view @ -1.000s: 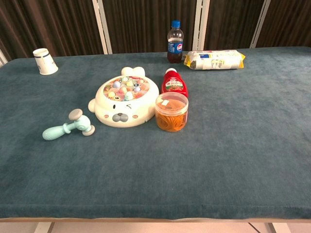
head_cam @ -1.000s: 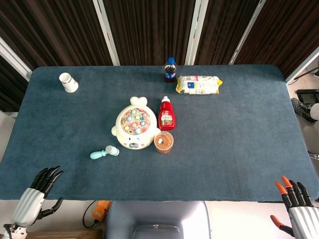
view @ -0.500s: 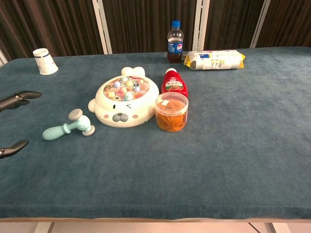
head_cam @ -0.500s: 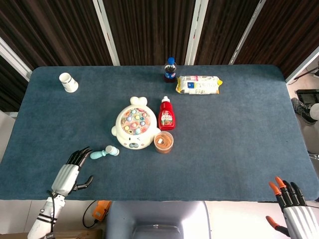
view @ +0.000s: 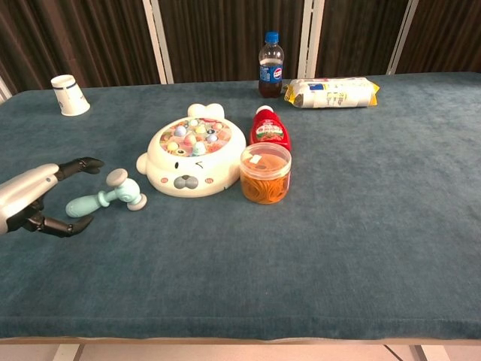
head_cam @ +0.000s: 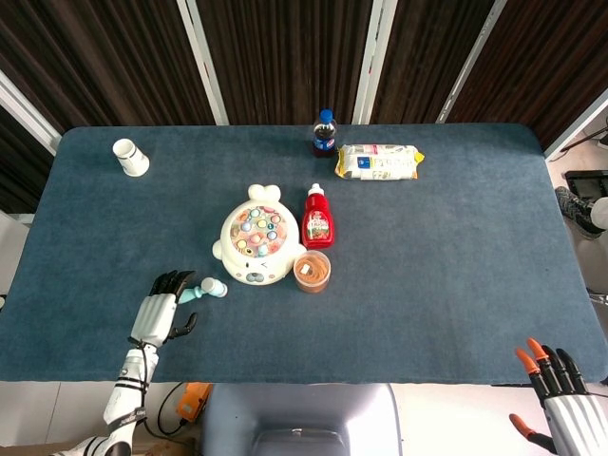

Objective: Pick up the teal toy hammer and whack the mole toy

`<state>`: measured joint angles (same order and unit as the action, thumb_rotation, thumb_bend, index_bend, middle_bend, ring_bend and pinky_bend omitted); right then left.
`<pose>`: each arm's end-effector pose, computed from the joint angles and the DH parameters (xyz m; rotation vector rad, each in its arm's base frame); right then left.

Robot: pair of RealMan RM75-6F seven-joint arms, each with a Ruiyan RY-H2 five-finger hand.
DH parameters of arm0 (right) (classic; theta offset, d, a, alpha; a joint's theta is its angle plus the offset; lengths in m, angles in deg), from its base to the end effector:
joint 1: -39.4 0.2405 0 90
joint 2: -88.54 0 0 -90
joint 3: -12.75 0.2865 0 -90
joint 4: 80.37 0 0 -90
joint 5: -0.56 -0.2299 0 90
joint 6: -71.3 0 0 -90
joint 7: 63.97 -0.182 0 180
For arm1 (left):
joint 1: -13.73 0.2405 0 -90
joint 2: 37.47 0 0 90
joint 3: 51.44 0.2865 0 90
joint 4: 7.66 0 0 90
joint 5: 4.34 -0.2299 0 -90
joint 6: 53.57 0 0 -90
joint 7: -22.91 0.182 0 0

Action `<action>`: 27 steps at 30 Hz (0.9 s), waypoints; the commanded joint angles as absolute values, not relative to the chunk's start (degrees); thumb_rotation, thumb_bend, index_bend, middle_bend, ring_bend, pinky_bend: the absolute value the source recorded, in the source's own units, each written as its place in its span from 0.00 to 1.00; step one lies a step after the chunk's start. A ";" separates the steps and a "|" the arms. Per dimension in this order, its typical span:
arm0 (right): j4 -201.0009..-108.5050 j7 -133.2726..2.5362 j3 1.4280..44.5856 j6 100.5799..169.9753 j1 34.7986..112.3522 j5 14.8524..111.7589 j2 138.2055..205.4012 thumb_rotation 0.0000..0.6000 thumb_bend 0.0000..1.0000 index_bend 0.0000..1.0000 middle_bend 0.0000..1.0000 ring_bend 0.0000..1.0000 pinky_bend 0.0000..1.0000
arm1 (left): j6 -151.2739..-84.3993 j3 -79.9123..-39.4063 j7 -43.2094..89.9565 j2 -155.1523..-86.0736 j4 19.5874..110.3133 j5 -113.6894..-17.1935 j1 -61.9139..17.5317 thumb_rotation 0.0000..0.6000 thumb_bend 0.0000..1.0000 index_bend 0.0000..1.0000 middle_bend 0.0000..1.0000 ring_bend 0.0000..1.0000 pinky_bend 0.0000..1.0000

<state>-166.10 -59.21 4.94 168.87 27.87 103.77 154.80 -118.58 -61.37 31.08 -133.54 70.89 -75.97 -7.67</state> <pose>-0.3538 -0.0765 0.1346 1.5176 -0.8609 0.7840 -0.2688 0.3247 -0.0592 -1.4895 -1.2291 -0.9789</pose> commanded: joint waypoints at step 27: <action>-165.82 -61.21 5.33 169.12 27.82 102.50 154.05 1.00 0.17 0.00 0.00 0.00 0.00 | -116.32 -66.03 35.30 -140.93 63.74 -66.74 -13.05 1.00 0.40 0.26 0.26 0.09 0.00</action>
<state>-165.82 -61.22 5.33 169.12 27.82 102.49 154.05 -116.36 -65.99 35.16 -140.83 63.73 -66.87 -12.94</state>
